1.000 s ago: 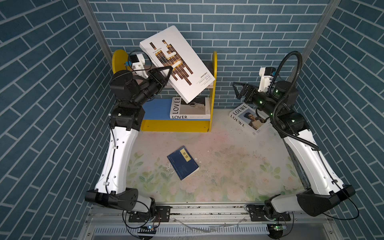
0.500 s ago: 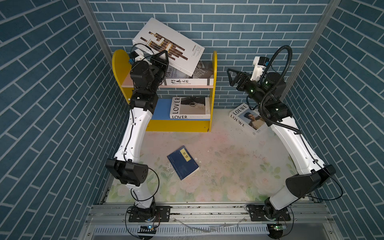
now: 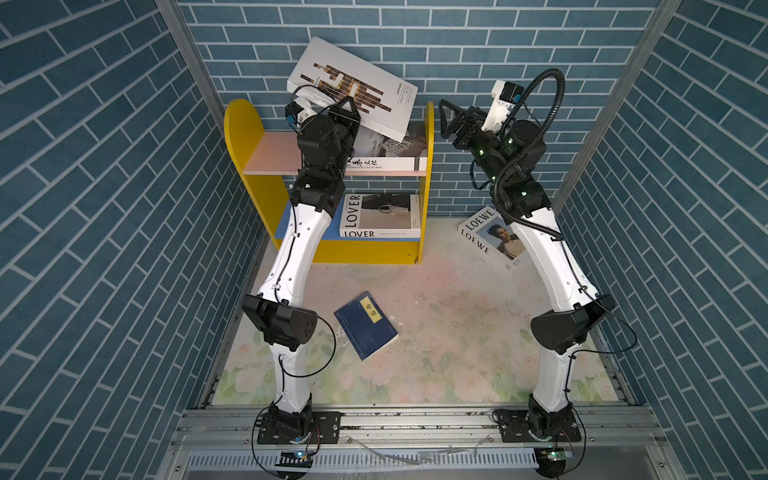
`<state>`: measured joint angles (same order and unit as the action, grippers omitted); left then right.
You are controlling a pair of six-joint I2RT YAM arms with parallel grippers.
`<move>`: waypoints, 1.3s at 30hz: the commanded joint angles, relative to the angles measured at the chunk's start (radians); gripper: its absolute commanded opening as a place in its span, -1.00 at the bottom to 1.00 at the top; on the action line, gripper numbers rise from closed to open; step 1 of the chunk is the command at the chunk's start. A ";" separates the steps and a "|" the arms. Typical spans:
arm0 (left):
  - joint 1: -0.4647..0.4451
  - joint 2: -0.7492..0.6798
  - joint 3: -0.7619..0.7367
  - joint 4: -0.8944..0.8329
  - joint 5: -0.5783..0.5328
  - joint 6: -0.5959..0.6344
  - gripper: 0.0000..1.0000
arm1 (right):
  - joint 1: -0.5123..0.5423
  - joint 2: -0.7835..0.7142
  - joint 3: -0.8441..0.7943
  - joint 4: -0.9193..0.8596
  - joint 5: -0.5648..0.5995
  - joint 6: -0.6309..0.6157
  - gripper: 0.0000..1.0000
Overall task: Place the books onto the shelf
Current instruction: 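Lift the white magazine with both grippers up over the pink upper shelf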
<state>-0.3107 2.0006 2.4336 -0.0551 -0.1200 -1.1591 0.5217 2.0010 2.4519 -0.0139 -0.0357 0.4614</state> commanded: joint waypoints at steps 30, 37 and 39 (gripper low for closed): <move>-0.166 0.022 -0.071 0.050 -0.159 0.009 -0.63 | 0.047 0.109 0.051 -0.051 0.149 0.000 0.97; -0.179 0.009 -0.103 0.037 -0.145 0.001 -0.48 | 0.052 0.113 0.050 -0.060 0.156 -0.004 0.97; -0.179 0.002 -0.116 0.038 -0.141 -0.001 -0.43 | 0.051 0.114 0.050 -0.064 0.158 -0.004 0.97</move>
<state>-0.4614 2.0251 2.3375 -0.0345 -0.3332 -1.1637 0.5682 2.1105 2.4752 -0.0856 0.1066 0.4480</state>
